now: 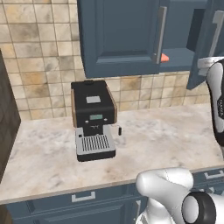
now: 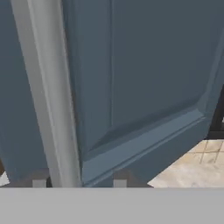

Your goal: Open the cabinet. Pick the bar soap and place it next to the sink. Then close the cabinet.

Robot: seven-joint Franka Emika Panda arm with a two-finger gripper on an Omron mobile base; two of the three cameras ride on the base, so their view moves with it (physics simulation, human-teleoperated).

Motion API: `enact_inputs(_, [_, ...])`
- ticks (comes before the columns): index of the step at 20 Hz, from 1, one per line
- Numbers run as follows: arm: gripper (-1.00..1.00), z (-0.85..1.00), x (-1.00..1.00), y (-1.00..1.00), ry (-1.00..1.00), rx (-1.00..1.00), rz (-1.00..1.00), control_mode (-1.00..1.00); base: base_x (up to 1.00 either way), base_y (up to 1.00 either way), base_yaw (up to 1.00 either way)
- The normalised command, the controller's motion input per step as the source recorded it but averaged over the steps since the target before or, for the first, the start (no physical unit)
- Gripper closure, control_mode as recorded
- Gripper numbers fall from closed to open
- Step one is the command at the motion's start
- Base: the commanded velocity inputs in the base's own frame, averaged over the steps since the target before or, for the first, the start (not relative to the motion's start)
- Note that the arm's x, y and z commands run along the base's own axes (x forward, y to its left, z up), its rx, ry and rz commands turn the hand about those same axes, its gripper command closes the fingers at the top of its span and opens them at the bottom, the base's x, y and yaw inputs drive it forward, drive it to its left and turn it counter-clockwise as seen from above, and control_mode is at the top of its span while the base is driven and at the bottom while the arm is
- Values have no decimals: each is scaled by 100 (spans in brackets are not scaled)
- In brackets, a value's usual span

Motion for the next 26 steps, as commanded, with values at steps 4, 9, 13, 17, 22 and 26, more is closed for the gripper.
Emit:
enact_inputs(4, [-100,-47,-100,-31,-4,-34,-1,-100,0,0,0])
enact_inputs(9, [-100,-77,-100,97,-29,-88,3,-100,0,0,0])
enact_inputs(13, [-100,-43,-94,100,-18,-92,-2,-100,0,0,0])
enact_inputs(17, [-100,12,-21,97,19,-87,-10,-100,0,0,0])
enact_inputs(22, [-100,10,60,33,55,-67,-9,-100,0,0,0])
enact_inputs(26, [-100,0,100,-23,60,-36,-10,-100,0,0,0])
